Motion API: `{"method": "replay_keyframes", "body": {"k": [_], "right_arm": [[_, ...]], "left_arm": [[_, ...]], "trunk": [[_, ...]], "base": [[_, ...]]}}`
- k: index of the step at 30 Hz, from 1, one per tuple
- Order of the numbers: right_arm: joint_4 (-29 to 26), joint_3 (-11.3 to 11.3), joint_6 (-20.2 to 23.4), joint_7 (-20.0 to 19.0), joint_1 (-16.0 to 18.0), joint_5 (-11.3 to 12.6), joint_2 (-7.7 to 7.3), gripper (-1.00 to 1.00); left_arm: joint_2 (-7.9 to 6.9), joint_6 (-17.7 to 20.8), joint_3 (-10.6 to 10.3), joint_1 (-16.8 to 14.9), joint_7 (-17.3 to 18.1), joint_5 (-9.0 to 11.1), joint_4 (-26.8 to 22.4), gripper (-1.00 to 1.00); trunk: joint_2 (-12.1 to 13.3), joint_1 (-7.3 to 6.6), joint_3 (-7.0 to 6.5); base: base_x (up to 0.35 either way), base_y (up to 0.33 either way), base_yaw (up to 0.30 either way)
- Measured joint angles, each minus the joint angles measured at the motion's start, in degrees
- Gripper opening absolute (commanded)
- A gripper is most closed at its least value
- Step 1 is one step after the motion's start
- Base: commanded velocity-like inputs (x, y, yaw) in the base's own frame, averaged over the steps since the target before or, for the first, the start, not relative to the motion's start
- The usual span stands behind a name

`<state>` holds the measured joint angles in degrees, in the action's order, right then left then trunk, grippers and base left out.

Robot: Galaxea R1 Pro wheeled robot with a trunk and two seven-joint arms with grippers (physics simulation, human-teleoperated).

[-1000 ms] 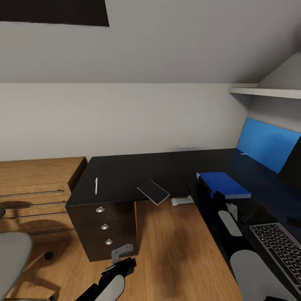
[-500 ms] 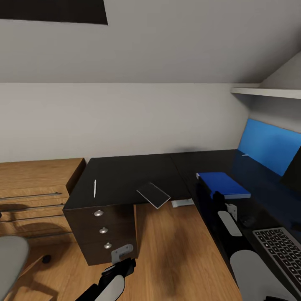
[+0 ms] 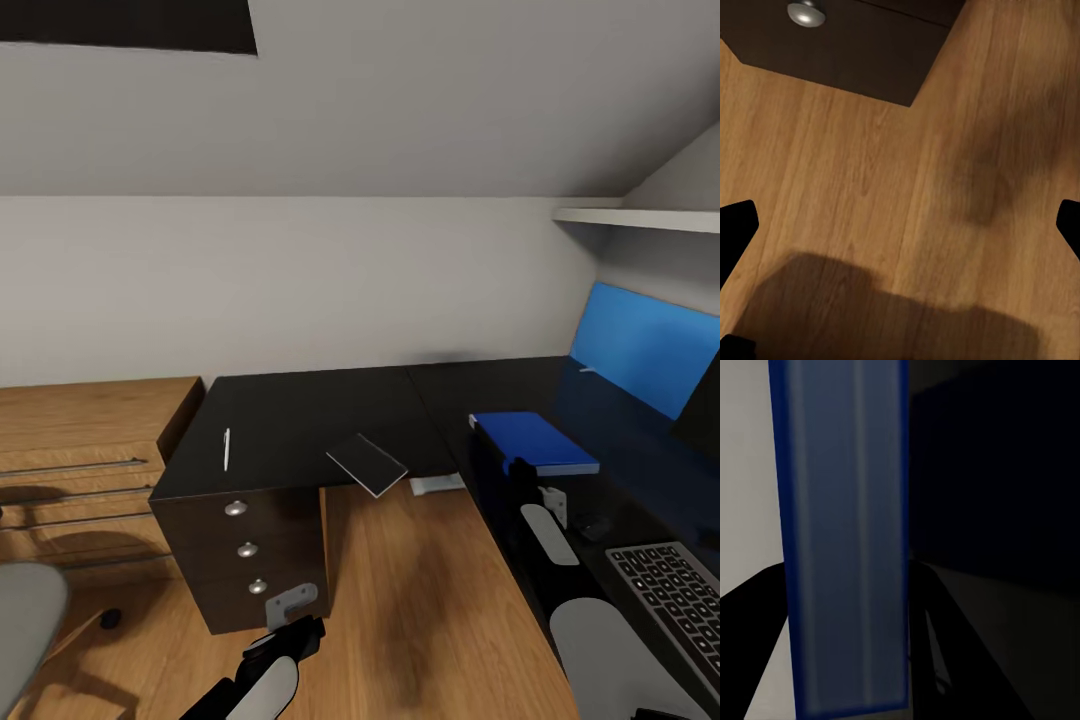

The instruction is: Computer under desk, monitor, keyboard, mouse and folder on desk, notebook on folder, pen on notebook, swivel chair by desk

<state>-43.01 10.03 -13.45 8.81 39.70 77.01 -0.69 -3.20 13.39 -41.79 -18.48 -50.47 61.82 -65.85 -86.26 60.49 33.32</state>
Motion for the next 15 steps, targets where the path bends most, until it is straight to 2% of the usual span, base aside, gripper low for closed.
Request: {"method": "replay_keyframes", "body": {"k": [15], "right_arm": [[-0.1, 0.0, 0.1, 0.0, 0.0, 0.0, 0.01, -1.00]], "left_arm": [[0.06, 0.0, -0.3, 0.0, 0.1, 0.2, 0.0, 1.00]], "trunk": [[0.0, 0.00, 0.00]], "base": [[0.000, 0.000, 0.000]]}}
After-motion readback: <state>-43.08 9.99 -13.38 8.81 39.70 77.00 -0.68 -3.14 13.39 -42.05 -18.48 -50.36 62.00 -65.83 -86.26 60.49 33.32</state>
